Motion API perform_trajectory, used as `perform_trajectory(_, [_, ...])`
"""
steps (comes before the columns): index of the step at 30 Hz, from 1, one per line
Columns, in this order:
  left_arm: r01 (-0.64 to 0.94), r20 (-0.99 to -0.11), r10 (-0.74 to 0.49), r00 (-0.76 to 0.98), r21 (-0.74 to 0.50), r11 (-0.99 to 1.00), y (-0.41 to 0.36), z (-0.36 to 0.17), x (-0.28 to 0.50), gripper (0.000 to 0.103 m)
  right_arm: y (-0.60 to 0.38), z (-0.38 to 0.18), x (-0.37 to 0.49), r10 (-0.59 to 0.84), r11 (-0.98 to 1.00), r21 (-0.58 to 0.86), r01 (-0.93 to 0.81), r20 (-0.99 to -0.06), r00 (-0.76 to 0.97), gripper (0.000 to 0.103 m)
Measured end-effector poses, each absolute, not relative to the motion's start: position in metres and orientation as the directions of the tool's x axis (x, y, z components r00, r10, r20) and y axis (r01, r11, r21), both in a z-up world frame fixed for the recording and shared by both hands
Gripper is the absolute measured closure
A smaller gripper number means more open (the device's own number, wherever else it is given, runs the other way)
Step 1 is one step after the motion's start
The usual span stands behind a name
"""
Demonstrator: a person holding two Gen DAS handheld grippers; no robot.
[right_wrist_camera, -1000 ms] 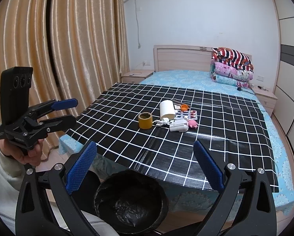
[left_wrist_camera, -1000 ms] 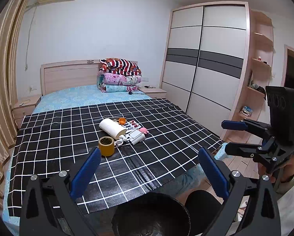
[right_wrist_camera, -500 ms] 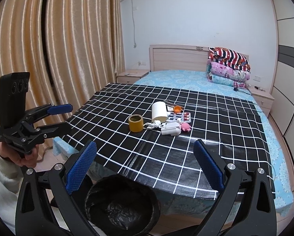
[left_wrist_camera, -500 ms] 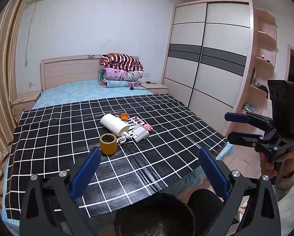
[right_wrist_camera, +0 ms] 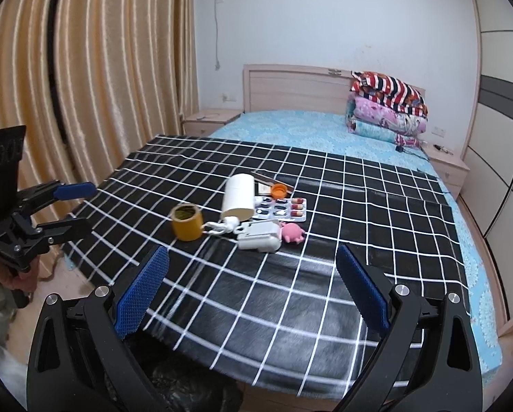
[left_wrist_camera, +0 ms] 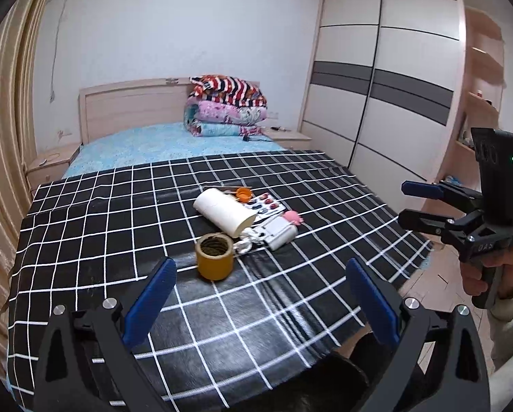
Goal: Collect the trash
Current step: 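Move the right tool toward the pink pig while the left tool approaches the yellow tape roll, then grasp the pink pig toy with the right tool while the left tool grasps the yellow tape roll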
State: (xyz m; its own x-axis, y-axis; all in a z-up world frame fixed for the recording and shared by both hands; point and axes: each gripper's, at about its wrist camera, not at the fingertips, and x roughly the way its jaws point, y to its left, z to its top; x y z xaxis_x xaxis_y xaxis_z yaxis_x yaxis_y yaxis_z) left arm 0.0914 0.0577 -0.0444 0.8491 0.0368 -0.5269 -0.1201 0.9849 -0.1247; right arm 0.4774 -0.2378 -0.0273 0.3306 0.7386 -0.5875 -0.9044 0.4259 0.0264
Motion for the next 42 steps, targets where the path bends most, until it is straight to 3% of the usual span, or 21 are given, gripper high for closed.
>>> perform_trajectory(6, [-0.149, -0.584, 0.043, 0.811, -0.134, 0.980, 0.076, -0.062, 0.124, 0.008, -0.210, -0.049, 0.513, 0.702, 0.452, 0.030, -0.892, -0.628, 0.335, 0.006])
perform_trajectory(8, [-0.146, -0.584, 0.029, 0.812, -0.155, 0.977, 0.080, -0.066, 0.131, 0.008, -0.201, -0.057, 0.524, 0.684, 0.465, 0.027, -0.885, -0.645, 0.340, 0.013])
perform_trajectory(12, [-0.167, -0.613, 0.040, 0.789, -0.151, 0.974, 0.089, -0.079, 0.151, 0.008, -0.184, -0.072, 0.543, 0.660, 0.480, 0.047, -0.876, -0.677, 0.326, 0.017])
perform_trajectory(14, [-0.177, -0.627, 0.049, 0.778, -0.143, 0.974, 0.092, -0.084, 0.158, 0.008, -0.177, -0.078, 0.549, 0.645, 0.492, 0.042, -0.869, -0.689, 0.331, 0.027])
perform_trajectory(16, [-0.183, -0.639, 0.052, 0.768, -0.142, 0.973, 0.095, -0.091, 0.167, 0.009, -0.171, -0.084, 0.557, 0.640, 0.492, 0.057, -0.869, -0.700, 0.317, 0.028])
perform_trajectory(19, [-0.189, -0.655, 0.054, 0.754, -0.138, 0.972, 0.098, -0.098, 0.176, 0.015, -0.161, -0.096, 0.568, 0.622, 0.493, 0.063, -0.867, -0.723, 0.301, 0.030])
perform_trajectory(23, [-0.203, -0.682, 0.050, 0.729, -0.146, 0.968, 0.105, -0.111, 0.188, 0.027, -0.146, -0.112, 0.580, 0.603, 0.492, 0.078, -0.867, -0.749, 0.274, 0.043])
perform_trajectory(29, [-0.203, -0.695, 0.062, 0.717, -0.123, 0.971, 0.108, -0.123, 0.199, 0.031, -0.138, -0.120, 0.588, 0.620, 0.489, 0.144, -0.861, -0.751, 0.227, 0.053])
perform_trajectory(31, [-0.202, -0.699, 0.056, 0.713, -0.128, 0.971, 0.109, -0.125, 0.201, 0.039, -0.138, -0.120, 0.589, 0.631, 0.482, 0.170, -0.860, -0.748, 0.206, 0.058])
perform_trajectory(33, [-0.201, -0.709, 0.049, 0.704, -0.133, 0.971, 0.110, -0.130, 0.204, 0.049, -0.137, -0.120, 0.590, 0.635, 0.482, 0.184, -0.856, -0.747, 0.196, 0.058])
perform_trajectory(42, [-0.201, -0.707, 0.044, 0.706, -0.141, 0.969, 0.112, -0.135, 0.205, 0.055, -0.138, -0.123, 0.594, 0.626, 0.493, 0.193, -0.849, -0.756, 0.192, 0.058])
